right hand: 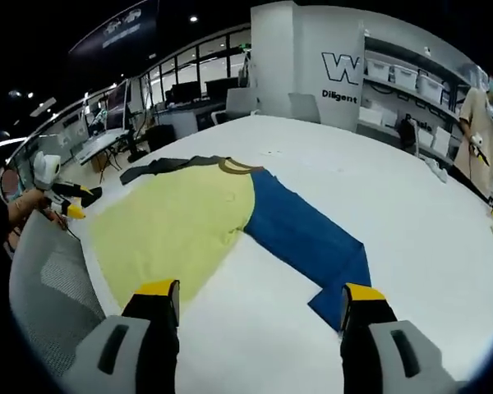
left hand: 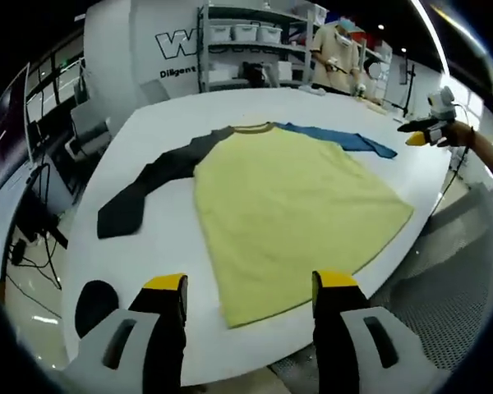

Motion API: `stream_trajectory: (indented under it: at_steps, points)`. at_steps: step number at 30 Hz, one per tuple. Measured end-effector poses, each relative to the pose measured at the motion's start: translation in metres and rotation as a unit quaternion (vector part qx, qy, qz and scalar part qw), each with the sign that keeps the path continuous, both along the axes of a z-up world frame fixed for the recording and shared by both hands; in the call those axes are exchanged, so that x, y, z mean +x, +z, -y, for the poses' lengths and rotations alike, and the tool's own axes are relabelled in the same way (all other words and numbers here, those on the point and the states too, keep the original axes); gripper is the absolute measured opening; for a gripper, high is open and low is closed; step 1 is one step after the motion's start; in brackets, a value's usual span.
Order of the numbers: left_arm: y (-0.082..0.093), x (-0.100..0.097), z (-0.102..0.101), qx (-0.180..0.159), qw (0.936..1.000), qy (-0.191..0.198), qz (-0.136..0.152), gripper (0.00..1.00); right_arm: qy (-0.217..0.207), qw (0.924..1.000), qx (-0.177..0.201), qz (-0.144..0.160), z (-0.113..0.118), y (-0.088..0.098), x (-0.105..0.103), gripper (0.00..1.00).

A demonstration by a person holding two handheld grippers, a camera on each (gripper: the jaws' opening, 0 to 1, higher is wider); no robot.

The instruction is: Fold the garment on the visible template until the final outline fits inside the template.

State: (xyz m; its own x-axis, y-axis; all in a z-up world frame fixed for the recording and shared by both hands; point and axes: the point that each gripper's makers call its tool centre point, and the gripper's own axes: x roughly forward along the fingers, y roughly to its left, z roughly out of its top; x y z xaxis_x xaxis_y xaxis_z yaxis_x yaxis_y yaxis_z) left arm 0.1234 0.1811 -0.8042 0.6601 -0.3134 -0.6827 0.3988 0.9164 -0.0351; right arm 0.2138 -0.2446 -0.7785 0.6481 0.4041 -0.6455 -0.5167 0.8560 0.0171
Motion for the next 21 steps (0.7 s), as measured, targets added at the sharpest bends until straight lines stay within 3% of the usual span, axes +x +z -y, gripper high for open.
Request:
stream_trajectory:
  at_steps: [8,16,21]
  points:
    - [0.005,0.001,0.007,-0.007,0.9999,0.006,0.009,0.79,-0.001,0.9998,-0.008,-0.019,0.013,-0.020,0.017,0.74]
    - [0.009,0.006,0.015,-0.009,0.9998,0.016,0.008,0.90,0.004,0.9982,-0.031,-0.051,0.032,-0.051,0.027,0.55]
    - [0.013,0.008,0.018,-0.003,0.9998,0.017,0.011,0.97,0.007,0.9971,-0.039,-0.065,0.037,-0.063,0.028,0.51]
